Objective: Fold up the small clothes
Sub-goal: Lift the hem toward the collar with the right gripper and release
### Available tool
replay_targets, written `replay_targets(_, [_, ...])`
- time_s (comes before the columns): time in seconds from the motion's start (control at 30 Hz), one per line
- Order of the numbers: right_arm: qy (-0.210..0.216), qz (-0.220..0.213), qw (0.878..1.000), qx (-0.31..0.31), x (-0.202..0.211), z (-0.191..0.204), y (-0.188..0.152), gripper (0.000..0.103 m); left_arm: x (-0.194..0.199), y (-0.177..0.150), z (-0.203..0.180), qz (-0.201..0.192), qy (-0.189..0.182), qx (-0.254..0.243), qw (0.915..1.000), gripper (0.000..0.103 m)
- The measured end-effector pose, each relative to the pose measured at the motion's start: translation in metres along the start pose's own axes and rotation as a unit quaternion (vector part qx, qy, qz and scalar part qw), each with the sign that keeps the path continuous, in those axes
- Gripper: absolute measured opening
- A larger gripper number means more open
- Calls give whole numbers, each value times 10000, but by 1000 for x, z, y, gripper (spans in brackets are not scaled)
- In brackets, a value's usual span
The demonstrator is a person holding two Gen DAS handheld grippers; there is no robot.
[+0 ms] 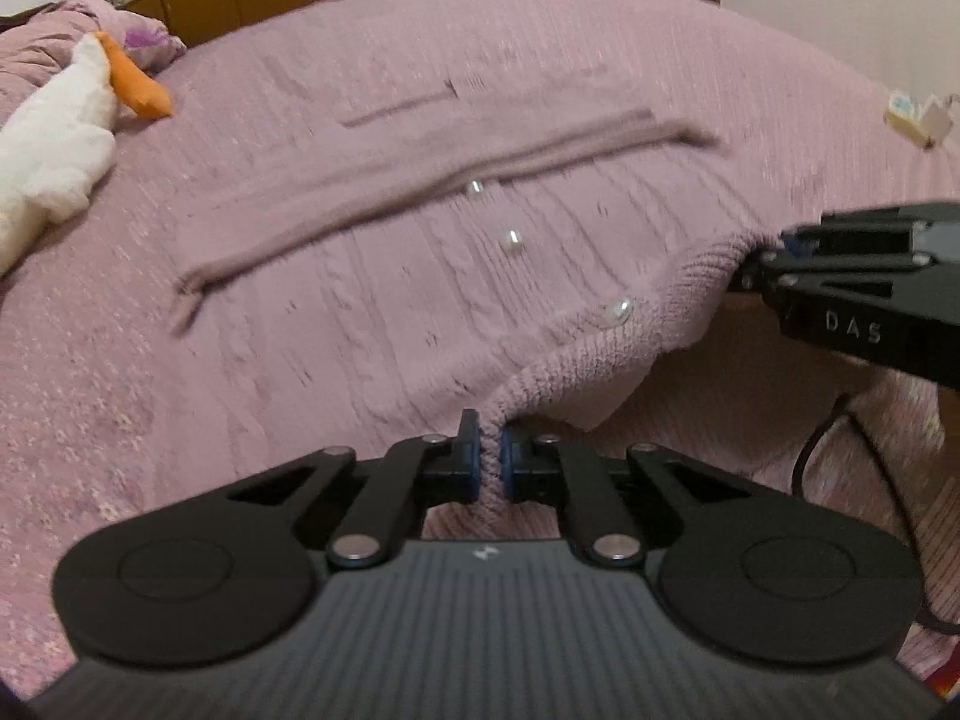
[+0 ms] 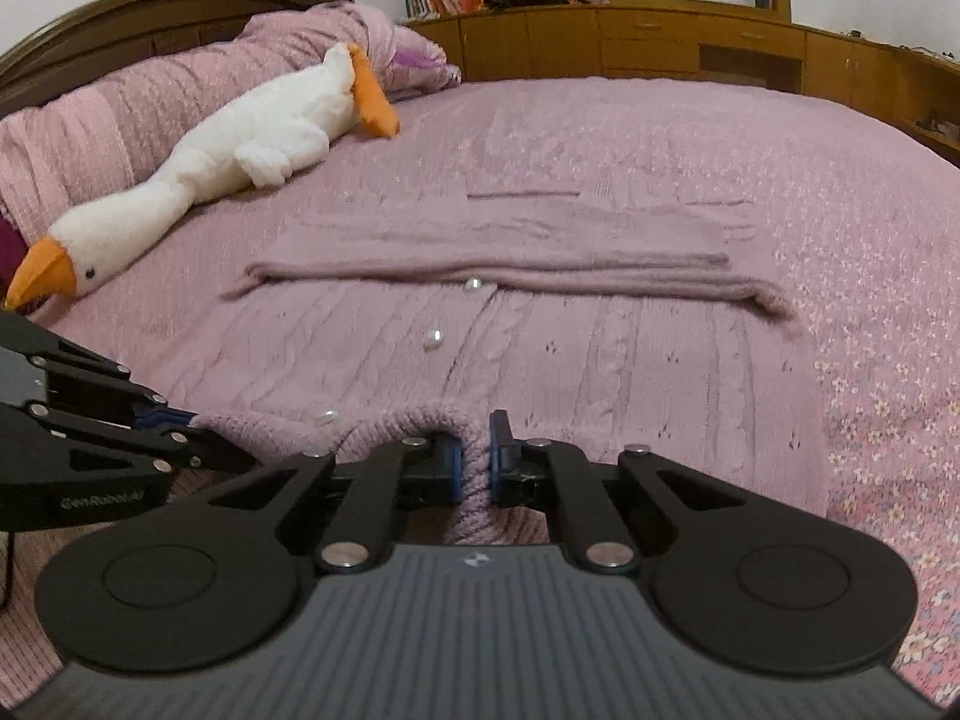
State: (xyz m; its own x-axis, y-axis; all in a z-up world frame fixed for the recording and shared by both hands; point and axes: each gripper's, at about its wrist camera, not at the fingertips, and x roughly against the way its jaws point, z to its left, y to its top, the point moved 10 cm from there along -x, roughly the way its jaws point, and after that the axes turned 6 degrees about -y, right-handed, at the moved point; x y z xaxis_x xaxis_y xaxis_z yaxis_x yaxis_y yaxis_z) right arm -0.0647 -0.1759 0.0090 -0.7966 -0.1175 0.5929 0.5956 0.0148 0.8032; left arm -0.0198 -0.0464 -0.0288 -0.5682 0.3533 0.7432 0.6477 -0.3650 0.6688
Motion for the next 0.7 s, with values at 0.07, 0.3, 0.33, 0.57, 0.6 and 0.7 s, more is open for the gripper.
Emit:
replay_targets(0.07, [12, -115, 9999, -41, 3, 0, 8, 8, 5, 8, 3, -133, 7, 85, 9999, 8])
replay_targets(0.3, [13, -516, 9987, 17, 10, 3, 39, 8, 21, 36, 15, -561, 26, 354, 9978, 8])
replay_targets(0.33, [12, -558, 9984, 19, 10, 4, 43, 8, 23, 40, 16, -615, 41, 363, 9974, 8])
replay_targets(0.57, [25, -803, 9968, -54, 9, 1, 69, 8, 33, 65, 24, -891, 145, 380, 9952, 8])
replay_targets(0.6, [30, -833, 9965, -73, 9, 0, 73, 8, 33, 68, 25, -915, 159, 382, 9949, 8])
replay_targets(0.7, [36, -919, 9957, -133, 8, -1, 84, 8, 35, 77, 28, -1013, 190, 400, 9939, 8])
